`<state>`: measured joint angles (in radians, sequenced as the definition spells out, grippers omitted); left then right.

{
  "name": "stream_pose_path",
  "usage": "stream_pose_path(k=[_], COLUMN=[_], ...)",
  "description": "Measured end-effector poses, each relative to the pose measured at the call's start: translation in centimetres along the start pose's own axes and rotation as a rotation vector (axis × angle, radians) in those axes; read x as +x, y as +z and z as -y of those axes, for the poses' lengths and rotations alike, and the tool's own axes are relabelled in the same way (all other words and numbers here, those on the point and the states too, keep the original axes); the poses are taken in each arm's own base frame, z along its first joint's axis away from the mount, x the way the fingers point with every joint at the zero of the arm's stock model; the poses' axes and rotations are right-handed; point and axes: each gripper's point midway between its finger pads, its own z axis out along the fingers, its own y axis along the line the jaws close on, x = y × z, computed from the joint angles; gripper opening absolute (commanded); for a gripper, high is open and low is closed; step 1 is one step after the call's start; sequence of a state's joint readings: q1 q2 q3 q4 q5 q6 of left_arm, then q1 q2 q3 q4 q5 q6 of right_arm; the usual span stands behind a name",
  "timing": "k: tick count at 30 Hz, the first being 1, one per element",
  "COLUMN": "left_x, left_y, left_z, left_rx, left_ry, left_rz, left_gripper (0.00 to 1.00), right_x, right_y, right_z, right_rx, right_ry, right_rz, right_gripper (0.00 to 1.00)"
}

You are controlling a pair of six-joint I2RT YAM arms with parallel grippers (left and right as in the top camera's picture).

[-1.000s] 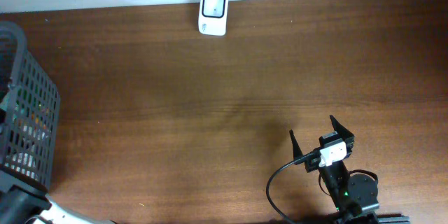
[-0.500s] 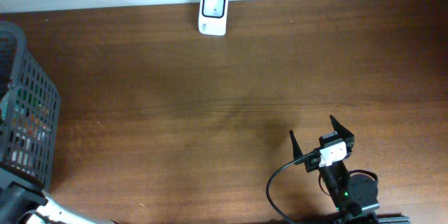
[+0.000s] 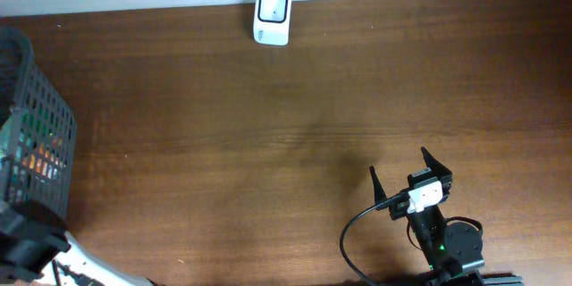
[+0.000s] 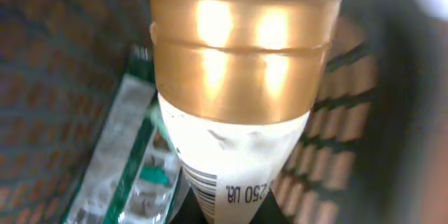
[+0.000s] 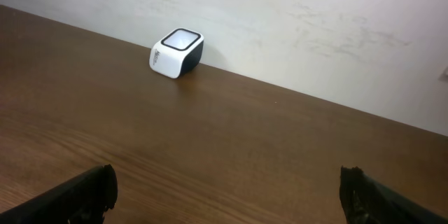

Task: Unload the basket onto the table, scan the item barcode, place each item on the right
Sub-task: 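Lift the tube out and carry it toward the white scanner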

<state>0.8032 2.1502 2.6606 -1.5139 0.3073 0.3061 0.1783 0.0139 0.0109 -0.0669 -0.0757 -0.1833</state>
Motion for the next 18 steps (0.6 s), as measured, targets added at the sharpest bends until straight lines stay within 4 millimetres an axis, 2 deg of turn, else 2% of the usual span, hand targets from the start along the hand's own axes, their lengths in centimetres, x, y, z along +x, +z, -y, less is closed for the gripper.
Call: stream_pose_path(k=[4, 7, 9, 11, 16, 18], left_x=[-4.3, -5.6, -6.0, -5.6, -2.9, -2.1], left_y=[-5.7, -8.8, -10.2, -10.3, -9.5, -9.1], left_z=[4.0, 7.4, 11.2, 14.7, 23.5, 26.0], left_rx=[-0.001, 0.029, 0.096, 0.166, 0.327, 0.371], left_ry=[0.001, 0.011, 0.050, 0.087, 0.201, 0.240], left_rz=[0.200, 0.295, 0.337, 0.321, 0.214, 0.180], left_gripper=[0.00, 0.00, 0.00, 0.00, 0.00, 0.00], right_x=[0.0, 0.0, 0.0, 0.0, 0.0, 0.0], right_y=[0.0, 0.0, 0.0, 0.0, 0.0, 0.0], right_z=[0.0, 0.0, 0.0, 0.0, 0.0, 0.0], right_rx=[0.000, 0.000, 0.000, 0.000, 0.000, 0.000], right_ry=[0.000, 0.000, 0.000, 0.000, 0.000, 0.000], right_rz=[0.000, 0.000, 0.000, 0.000, 0.000, 0.000], right_gripper=[0.98, 0.98, 0.98, 0.98, 0.98, 0.98])
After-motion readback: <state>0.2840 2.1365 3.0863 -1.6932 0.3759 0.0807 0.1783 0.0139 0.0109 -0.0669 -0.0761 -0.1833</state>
